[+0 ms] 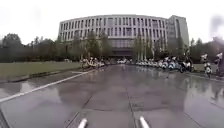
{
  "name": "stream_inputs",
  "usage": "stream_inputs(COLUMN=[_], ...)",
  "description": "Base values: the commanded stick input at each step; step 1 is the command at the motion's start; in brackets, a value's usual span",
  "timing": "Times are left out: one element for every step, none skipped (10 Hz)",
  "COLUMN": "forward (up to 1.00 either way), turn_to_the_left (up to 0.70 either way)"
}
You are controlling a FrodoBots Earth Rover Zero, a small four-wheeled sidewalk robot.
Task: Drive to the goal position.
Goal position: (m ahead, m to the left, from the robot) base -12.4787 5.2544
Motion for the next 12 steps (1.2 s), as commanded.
stream_inputs(forward=[0.73,0.11,0.1,0.08,0.0,-0.13,-0.05,0.0,0.0,-0.39,-0.87,-0.98], turn_to_the_left=[0.32,0.15,0.01,0.01,0.05,0.0,0.0,0.0,0.0,0.0,0.0,-0.04])
